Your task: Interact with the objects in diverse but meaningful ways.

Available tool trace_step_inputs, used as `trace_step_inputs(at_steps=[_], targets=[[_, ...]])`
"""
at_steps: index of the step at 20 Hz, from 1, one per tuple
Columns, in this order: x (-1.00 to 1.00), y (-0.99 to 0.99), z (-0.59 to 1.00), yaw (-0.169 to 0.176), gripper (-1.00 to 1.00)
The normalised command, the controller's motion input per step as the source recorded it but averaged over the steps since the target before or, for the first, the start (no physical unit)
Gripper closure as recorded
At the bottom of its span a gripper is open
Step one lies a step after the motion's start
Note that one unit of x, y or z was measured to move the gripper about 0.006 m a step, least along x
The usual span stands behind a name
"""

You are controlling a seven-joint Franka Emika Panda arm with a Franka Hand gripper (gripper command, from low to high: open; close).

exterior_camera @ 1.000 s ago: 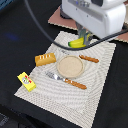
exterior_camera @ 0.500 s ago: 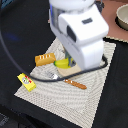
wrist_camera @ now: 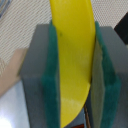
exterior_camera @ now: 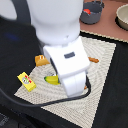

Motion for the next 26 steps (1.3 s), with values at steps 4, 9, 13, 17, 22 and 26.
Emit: trace_step_inputs(at_steps=[4,9,13,17,22,26], targets=[[0.00,-0.21,-0.49,0.000,1.00],[0.00,-0.23,-0.33,0.000,-1.00],[0.00,-0.23,0.00,0.007,-1.00],[0.00,-0.20,0.11,0.009,-1.00],[-0.06,-0.12,0.68,0.003,-1.00],[-0.43,-0.08,0.46,0.000,-1.00]])
